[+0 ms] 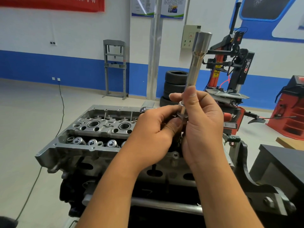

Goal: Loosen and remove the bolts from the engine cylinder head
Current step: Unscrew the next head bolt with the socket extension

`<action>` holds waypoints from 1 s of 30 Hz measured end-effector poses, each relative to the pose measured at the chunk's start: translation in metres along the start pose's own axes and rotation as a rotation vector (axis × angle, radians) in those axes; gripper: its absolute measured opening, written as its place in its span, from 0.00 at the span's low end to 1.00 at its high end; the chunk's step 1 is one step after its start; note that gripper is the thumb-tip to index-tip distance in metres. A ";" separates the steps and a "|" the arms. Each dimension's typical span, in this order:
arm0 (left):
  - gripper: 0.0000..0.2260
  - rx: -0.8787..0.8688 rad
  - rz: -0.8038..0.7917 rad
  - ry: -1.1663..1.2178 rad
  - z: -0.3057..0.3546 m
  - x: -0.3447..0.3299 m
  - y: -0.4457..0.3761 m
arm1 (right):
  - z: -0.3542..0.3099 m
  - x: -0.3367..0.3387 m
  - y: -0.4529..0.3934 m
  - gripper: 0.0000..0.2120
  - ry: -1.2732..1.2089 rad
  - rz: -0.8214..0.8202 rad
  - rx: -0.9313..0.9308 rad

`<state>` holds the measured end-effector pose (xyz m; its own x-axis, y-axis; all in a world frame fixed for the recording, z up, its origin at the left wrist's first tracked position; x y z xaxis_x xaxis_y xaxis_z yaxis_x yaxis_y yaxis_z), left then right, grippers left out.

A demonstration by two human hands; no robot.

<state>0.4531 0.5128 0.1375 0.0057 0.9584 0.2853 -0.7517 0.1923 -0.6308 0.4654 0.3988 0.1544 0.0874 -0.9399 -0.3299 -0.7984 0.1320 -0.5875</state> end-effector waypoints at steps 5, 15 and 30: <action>0.14 -0.004 0.012 0.018 0.002 0.000 0.001 | 0.005 -0.001 0.001 0.21 0.019 -0.003 -0.016; 0.11 -0.002 0.084 -0.015 0.003 0.001 0.002 | 0.004 0.000 0.001 0.25 -0.010 0.007 -0.032; 0.09 -0.015 0.057 0.057 0.007 0.000 0.003 | 0.005 -0.001 0.000 0.20 0.005 0.017 -0.050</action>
<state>0.4460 0.5125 0.1404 0.0016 0.9783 0.2073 -0.7422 0.1401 -0.6554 0.4679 0.4016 0.1511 0.0709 -0.9392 -0.3359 -0.8286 0.1320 -0.5441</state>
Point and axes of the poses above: each hand's wrist, its own y-axis away from the middle knuckle, its own x-axis out of the back of the hand, z = x × y, the point moved 7 cm from there along -y, towards the middle knuckle, and after that the axes turned 1 degree about -x, right-handed, at the moved point
